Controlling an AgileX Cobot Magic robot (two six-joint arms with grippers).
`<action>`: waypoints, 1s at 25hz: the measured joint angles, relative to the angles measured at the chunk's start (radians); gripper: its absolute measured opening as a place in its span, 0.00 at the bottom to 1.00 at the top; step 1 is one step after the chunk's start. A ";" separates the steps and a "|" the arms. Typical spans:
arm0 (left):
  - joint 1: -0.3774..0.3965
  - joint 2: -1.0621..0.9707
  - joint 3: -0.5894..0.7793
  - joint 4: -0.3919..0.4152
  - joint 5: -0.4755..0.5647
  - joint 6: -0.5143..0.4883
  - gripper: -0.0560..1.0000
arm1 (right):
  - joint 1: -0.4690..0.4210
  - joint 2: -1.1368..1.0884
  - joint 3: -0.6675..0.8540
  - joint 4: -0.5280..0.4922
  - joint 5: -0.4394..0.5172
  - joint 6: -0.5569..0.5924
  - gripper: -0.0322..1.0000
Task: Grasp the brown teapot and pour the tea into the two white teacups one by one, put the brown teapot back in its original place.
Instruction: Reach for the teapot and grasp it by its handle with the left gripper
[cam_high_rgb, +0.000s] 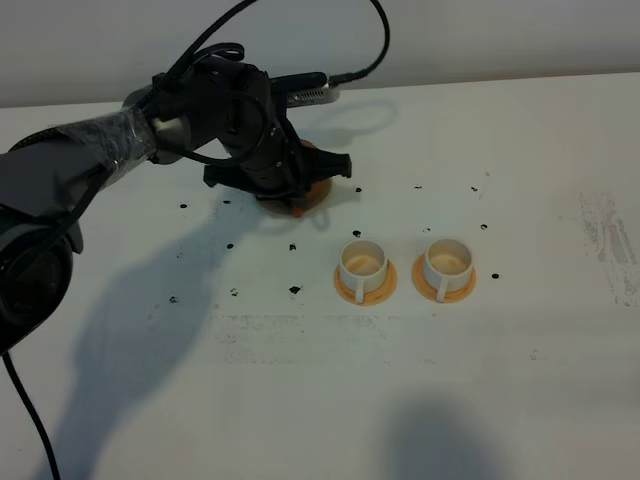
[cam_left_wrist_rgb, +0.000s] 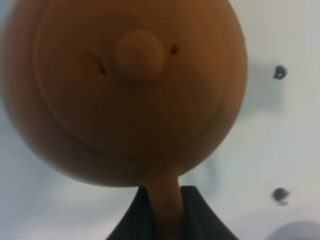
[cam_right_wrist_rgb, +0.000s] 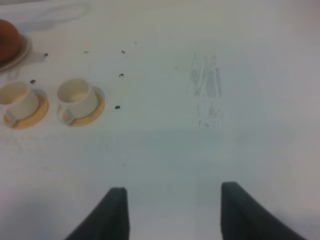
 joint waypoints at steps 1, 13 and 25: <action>-0.001 0.000 0.000 0.012 0.002 0.028 0.13 | 0.000 0.000 0.000 0.000 0.000 0.000 0.44; -0.004 -0.001 0.000 0.052 0.004 0.201 0.13 | 0.000 0.000 0.000 0.000 0.000 0.000 0.44; -0.012 -0.051 0.000 0.076 -0.013 0.271 0.13 | 0.000 0.000 0.000 0.000 0.000 0.000 0.44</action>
